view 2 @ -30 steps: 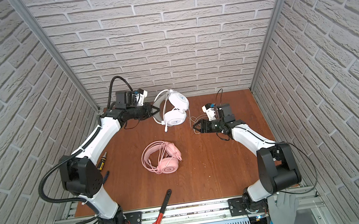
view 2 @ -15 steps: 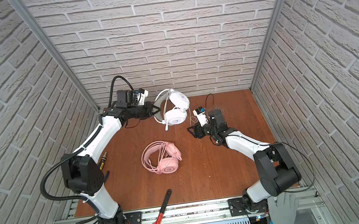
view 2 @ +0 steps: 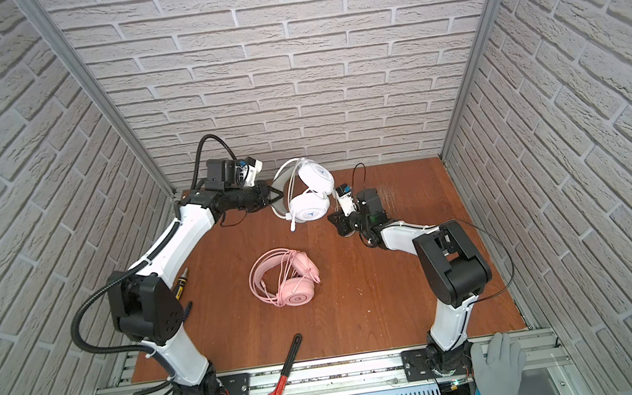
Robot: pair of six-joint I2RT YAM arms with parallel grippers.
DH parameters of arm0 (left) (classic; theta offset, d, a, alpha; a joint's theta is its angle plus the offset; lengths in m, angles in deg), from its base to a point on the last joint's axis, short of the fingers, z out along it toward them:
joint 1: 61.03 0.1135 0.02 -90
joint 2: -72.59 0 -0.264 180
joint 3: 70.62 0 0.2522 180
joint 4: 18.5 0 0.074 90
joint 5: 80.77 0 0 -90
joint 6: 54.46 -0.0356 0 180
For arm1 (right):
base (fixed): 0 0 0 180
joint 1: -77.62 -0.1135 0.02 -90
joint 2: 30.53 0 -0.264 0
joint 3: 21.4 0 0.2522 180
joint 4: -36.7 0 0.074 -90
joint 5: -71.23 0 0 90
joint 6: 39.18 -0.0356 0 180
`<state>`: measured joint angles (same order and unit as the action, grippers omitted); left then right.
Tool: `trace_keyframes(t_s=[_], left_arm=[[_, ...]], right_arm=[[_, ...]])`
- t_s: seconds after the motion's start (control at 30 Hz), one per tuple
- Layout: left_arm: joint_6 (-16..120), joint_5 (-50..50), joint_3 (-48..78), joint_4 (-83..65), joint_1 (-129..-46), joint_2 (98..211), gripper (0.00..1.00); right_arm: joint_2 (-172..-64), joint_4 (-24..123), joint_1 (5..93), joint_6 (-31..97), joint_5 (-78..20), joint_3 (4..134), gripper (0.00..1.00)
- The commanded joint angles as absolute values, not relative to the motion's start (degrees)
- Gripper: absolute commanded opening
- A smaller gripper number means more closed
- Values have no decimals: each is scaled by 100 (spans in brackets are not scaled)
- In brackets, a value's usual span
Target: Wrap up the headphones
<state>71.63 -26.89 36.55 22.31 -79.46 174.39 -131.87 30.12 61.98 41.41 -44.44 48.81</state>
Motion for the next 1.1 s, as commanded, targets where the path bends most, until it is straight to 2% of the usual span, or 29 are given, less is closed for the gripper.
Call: trace_keyframes(t_s=[0.0, 0.1, 0.23, 0.4, 0.53, 0.63, 0.7, 0.77, 0.8, 0.93, 1.07], left_arm=[[7227, -2886, 3766, 1981, -7907, 17249, 0], [7268, -2882, 3660, 1897, -7828, 17198, 0], [7301, -2891, 3597, 1806, -7764, 17153, 0], [7375, -2908, 3518, 1643, -7755, 17130, 0], [7402, -2917, 3484, 1567, -7755, 17148, 0], [7407, -2889, 3481, 1565, -7755, 17161, 0], [7388, -2881, 3481, 1604, -7758, 17148, 0], [7338, -2878, 3496, 1680, -7758, 17147, 0], [7311, -2869, 3511, 1736, -7755, 17158, 0], [7261, -2856, 3501, 1829, -7755, 17182, 0], [7289, -2804, 3412, 1782, -7775, 17245, 0]], right_arm=[[-12657, 3297, 6203, 4398, -4370, 5041, 6], [-12066, 4165, 6352, 4733, -4074, 5330, 6], [-11417, 5866, 6680, 5216, -3837, 6467, 6], [-10853, 6716, 7079, 5596, -3414, 7497, 6], [-11214, 8190, 7321, 6006, -3403, 8444, 6], [-11791, 9638, 7336, 6055, -2850, 9054, 6], [-11468, 9140, 7459, 5703, -3262, 8352, 6], [-10883, 7552, 7613, 5050, -3942, 7084, 6], [-10872, 7588, 7617, 5029, -3983, 7037, 6], [-11612, 9255, 7614, 5517, -4240, 7863, 6], [-11765, 9420, 7612, 5544, -4690, 7769, 6]])
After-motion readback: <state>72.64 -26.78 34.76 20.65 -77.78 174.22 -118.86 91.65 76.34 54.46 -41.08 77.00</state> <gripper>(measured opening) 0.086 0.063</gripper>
